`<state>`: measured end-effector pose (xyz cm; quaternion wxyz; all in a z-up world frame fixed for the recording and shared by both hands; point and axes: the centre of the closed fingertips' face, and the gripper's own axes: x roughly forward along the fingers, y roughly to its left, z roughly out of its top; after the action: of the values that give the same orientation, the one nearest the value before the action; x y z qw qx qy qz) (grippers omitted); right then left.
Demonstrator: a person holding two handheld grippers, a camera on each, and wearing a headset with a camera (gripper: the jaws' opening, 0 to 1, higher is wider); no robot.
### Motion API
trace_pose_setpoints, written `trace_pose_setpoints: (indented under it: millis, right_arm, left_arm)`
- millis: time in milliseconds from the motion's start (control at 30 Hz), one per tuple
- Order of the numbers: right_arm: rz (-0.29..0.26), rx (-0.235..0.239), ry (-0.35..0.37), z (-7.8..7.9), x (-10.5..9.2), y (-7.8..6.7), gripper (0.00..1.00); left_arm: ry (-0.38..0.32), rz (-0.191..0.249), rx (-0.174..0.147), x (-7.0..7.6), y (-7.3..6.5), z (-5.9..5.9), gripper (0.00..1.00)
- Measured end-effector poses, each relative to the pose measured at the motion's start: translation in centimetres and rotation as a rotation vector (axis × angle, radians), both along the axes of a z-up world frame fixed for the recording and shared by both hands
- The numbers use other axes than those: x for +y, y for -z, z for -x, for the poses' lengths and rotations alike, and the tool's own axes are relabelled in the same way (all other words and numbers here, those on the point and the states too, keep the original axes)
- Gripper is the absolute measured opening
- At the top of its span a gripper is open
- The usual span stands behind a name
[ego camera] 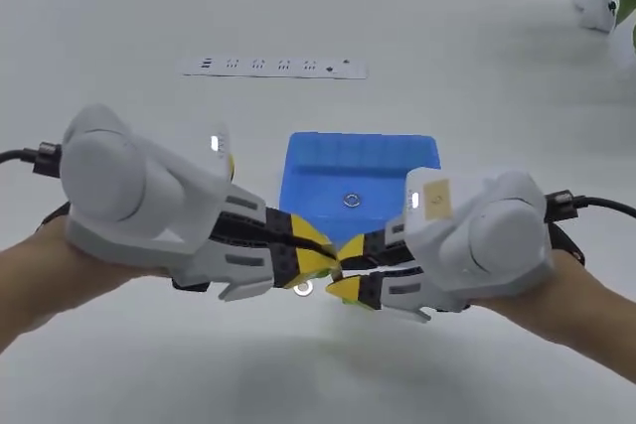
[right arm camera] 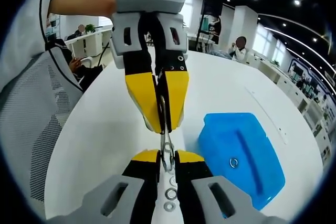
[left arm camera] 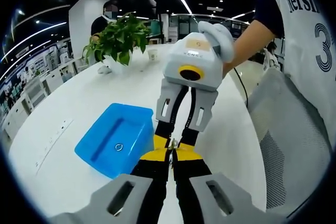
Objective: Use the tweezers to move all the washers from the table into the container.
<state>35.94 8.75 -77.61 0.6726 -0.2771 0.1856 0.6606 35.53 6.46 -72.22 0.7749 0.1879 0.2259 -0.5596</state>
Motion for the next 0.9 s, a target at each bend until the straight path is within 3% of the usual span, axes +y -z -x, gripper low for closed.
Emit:
trace_pose_setpoints:
  millis: [300, 467, 633, 900]
  right_arm:
    - [-0.001, 0.001, 0.001, -0.10, 0.13, 0.15, 0.12]
    - [0.001, 0.011, 0.009, -0.22, 0.10, 0.34, 0.12]
    - [0.003, 0.012, 0.014, -0.35, -0.05, 0.49, 0.12]
    - [-0.012, 0.032, 0.027, -0.43, -0.26, 0.54, 0.11]
  left_arm:
    - [0.004, -0.005, -0.007, 0.04, 0.00, -0.15, 0.06]
    - [-0.005, 0.006, 0.006, -0.09, -0.01, -0.29, 0.06]
    - [-0.006, -0.010, 0.001, -0.26, -0.03, -0.50, 0.06]
    - [-0.017, 0.009, 0.027, -0.47, 0.07, -0.82, 0.06]
